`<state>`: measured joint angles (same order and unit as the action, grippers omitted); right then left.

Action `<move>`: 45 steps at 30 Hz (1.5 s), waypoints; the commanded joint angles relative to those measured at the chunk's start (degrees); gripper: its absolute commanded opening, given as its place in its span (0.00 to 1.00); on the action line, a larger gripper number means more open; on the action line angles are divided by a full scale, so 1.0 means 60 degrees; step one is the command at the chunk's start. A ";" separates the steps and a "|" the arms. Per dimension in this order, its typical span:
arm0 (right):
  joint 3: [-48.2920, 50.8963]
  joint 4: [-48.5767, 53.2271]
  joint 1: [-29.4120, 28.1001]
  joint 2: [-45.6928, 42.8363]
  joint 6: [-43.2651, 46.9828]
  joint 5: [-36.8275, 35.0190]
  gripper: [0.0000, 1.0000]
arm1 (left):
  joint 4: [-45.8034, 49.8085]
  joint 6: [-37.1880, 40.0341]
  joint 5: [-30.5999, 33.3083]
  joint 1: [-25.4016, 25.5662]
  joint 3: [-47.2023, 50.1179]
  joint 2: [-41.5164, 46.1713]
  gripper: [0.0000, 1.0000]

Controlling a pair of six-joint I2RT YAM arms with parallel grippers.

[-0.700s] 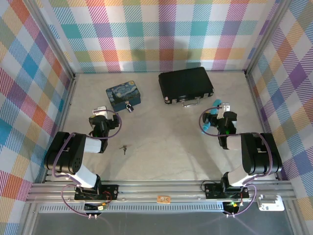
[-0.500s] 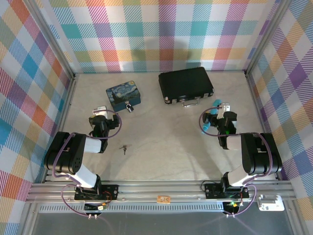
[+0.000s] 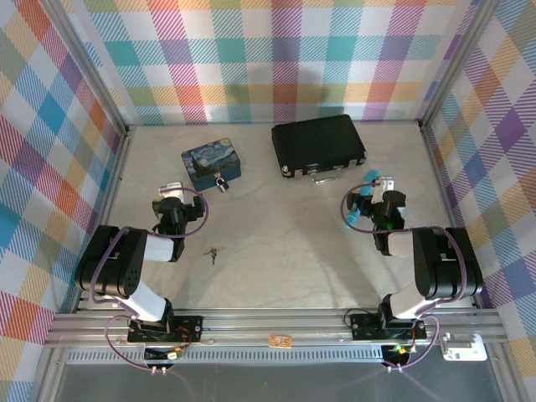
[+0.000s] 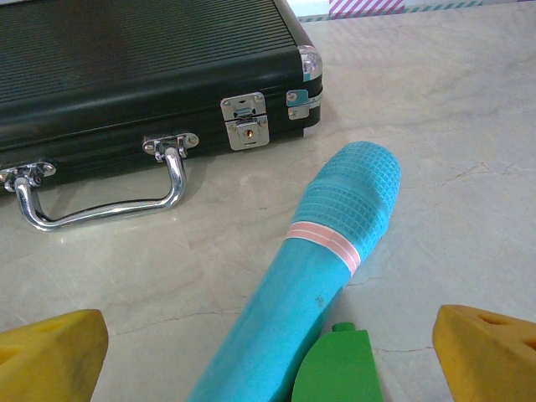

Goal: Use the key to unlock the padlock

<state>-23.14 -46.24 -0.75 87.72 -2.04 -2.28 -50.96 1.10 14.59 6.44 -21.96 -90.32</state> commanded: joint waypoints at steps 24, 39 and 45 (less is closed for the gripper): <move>-0.1692 0.5359 -0.0966 -0.3477 -0.0998 -0.0156 0.99 | 0.5473 -0.1831 0.0779 0.0668 -0.1808 0.3555 1.00; -0.5390 1.0244 -0.6875 -0.0890 -0.2349 0.0574 0.84 | 0.8751 -0.6234 0.0389 0.0788 -0.1897 0.4690 1.00; -0.7420 1.0733 -0.9413 0.1676 -0.1808 0.0215 0.78 | 0.9076 -0.6667 -0.0577 -0.0398 -0.1363 0.4946 1.00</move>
<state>-63.09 13.93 -53.06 92.86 -14.63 -0.36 1.06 -35.88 14.02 7.01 -31.68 -61.63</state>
